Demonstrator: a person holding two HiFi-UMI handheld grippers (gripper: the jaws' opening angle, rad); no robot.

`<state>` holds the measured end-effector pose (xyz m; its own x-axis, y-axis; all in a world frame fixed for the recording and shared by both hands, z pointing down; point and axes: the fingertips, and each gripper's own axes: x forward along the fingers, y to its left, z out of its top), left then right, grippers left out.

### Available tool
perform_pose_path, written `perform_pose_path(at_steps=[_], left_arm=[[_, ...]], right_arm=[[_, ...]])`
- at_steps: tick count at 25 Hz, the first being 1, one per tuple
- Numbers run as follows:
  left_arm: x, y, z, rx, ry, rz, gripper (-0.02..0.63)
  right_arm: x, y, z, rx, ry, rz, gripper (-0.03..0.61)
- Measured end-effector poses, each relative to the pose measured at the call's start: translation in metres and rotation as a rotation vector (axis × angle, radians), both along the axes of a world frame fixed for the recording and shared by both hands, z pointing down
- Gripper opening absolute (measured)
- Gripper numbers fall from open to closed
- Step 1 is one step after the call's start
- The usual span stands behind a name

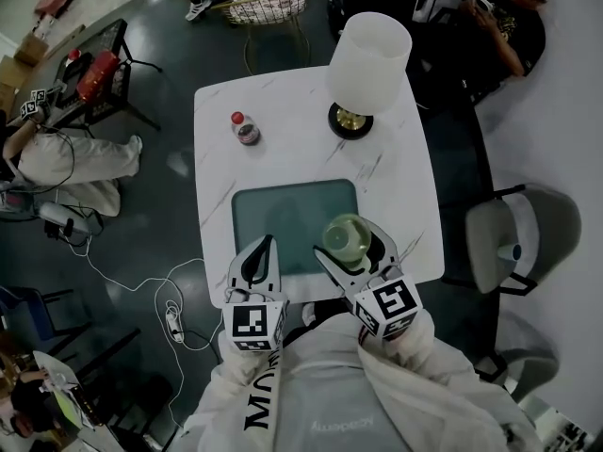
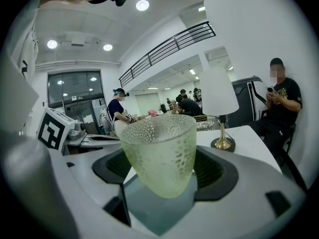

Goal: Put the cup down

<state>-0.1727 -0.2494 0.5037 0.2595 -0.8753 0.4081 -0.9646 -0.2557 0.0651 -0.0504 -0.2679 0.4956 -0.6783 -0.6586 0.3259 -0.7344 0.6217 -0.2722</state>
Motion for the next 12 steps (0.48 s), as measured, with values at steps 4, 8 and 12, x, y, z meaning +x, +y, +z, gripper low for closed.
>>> perform_pose_path(at_steps=[4,8,12], left_arm=[[0.002,-0.013,0.008,-0.013,0.002,0.004,0.011],[0.005,-0.027,0.014,-0.018,0.003,0.005,0.011],[0.007,-0.036,0.023,-0.031,0.006,0.006,0.011]], right_arm=[[0.000,-0.014,0.009,-0.012,0.006,-0.003,0.380],[0.001,-0.028,0.018,-0.023,0.011,-0.005,0.380],[0.001,-0.038,0.023,0.009,0.032,-0.015,0.380]])
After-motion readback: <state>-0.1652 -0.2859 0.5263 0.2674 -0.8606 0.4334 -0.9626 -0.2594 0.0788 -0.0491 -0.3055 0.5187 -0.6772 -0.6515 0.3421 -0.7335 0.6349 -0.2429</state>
